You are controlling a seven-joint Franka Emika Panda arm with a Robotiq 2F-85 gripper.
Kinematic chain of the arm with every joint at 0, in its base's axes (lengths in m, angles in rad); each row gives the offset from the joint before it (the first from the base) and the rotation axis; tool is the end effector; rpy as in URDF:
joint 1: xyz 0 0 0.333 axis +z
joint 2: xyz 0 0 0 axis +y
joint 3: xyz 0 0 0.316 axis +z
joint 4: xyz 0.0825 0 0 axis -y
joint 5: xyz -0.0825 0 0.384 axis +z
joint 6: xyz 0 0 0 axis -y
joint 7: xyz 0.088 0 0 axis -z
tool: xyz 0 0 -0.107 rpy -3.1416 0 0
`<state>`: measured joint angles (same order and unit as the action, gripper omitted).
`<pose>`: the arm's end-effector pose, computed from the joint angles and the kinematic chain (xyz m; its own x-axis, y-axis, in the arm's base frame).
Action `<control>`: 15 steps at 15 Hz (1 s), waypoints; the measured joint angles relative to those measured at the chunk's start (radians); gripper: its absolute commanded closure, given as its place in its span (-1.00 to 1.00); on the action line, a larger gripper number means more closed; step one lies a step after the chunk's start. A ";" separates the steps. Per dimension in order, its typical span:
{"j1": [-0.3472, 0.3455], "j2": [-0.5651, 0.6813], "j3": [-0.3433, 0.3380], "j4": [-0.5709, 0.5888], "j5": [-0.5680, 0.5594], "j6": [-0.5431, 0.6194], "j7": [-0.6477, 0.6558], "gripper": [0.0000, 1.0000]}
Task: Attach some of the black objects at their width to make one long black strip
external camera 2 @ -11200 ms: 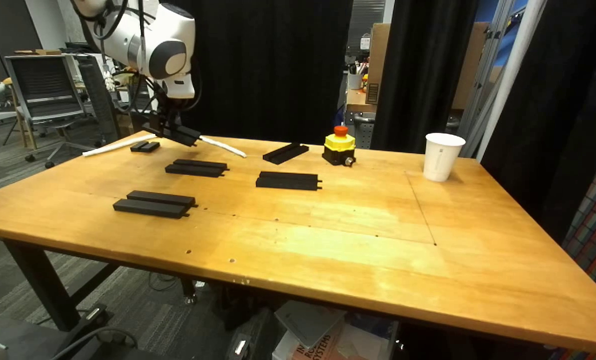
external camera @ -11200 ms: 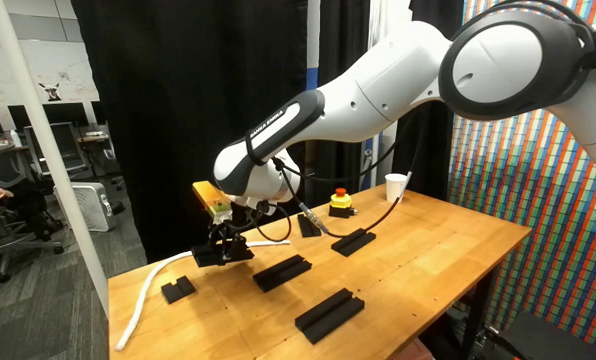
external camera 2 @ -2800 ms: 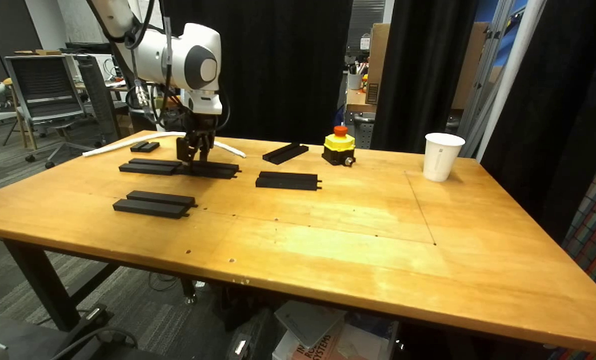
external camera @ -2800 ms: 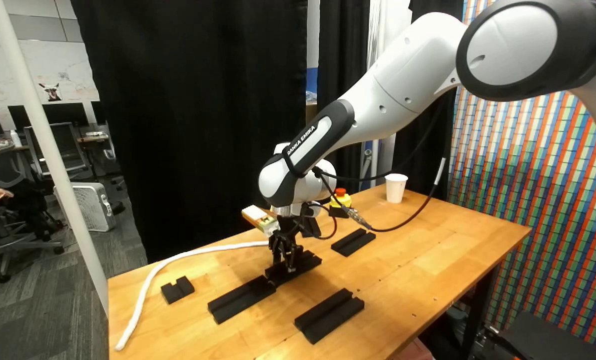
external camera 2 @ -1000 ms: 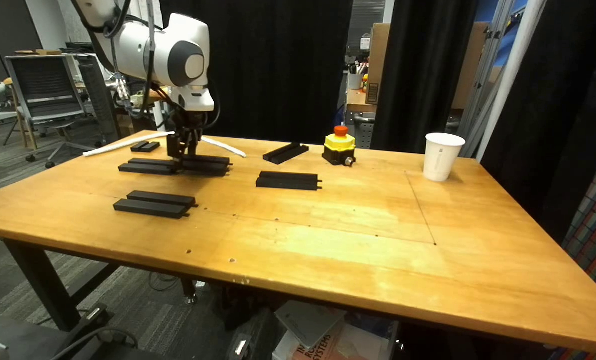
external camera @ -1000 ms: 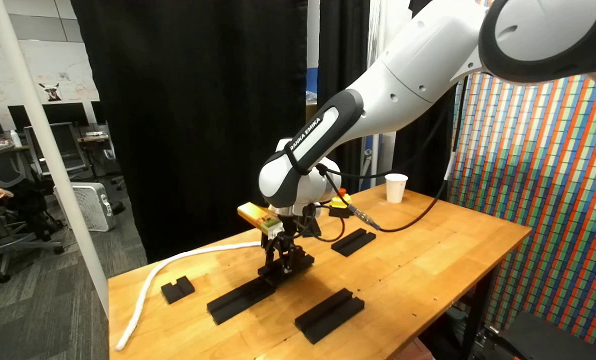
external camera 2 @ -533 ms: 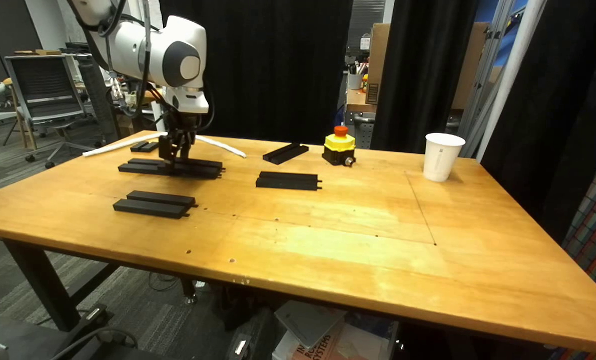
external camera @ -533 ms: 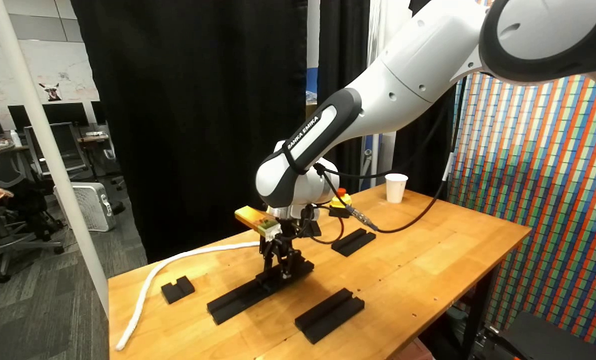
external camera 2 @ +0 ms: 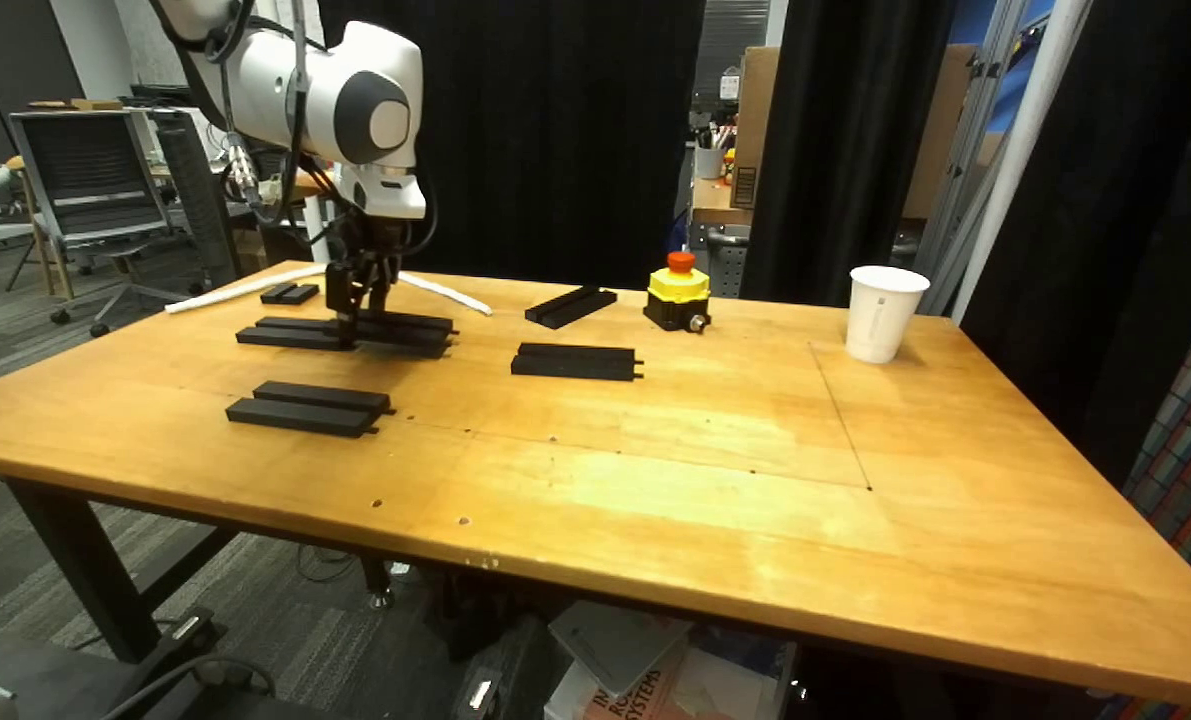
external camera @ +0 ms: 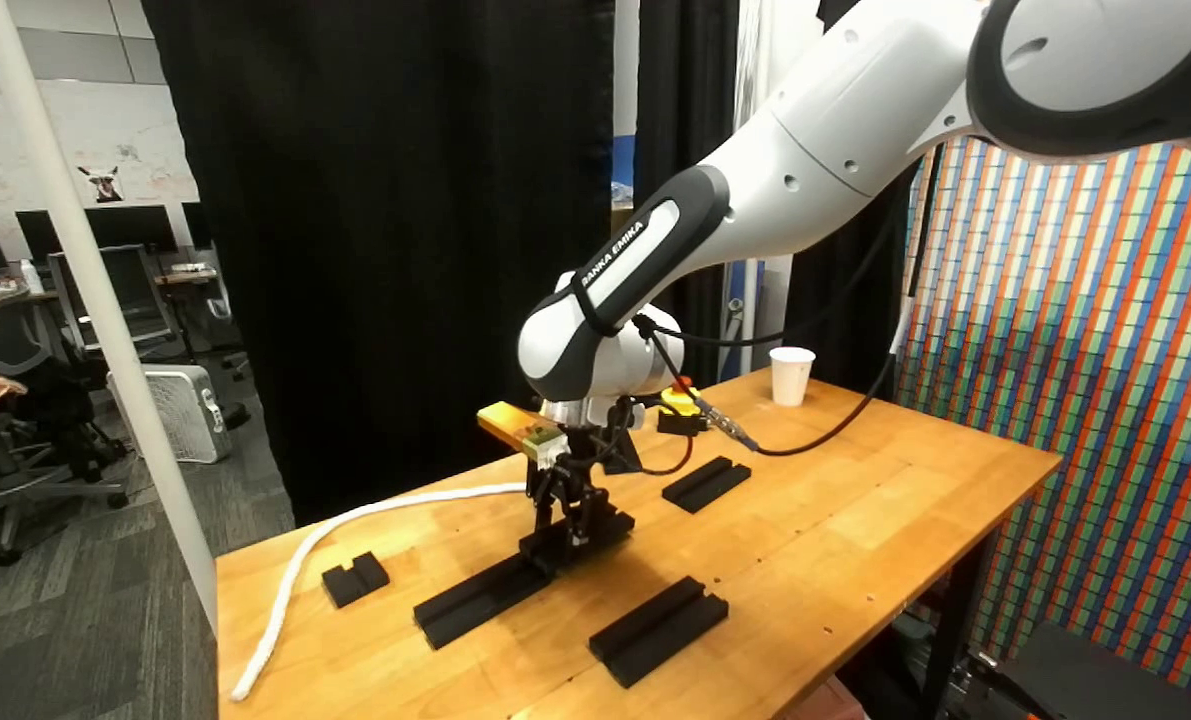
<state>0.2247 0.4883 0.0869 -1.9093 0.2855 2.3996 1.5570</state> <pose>0.6003 0.1928 0.2412 0.0985 -0.9681 -0.2303 -0.9941 -0.1064 0.0219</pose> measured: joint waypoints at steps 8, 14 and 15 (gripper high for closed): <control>-0.012 -0.001 -0.006 0.013 0.000 -0.042 0.001 0.06; -0.012 0.008 -0.010 0.041 0.000 -0.057 0.001 0.06; -0.012 0.010 -0.013 0.043 0.000 -0.057 0.001 0.06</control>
<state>0.2129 0.4985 0.0744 -1.8665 0.2855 2.3424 1.5580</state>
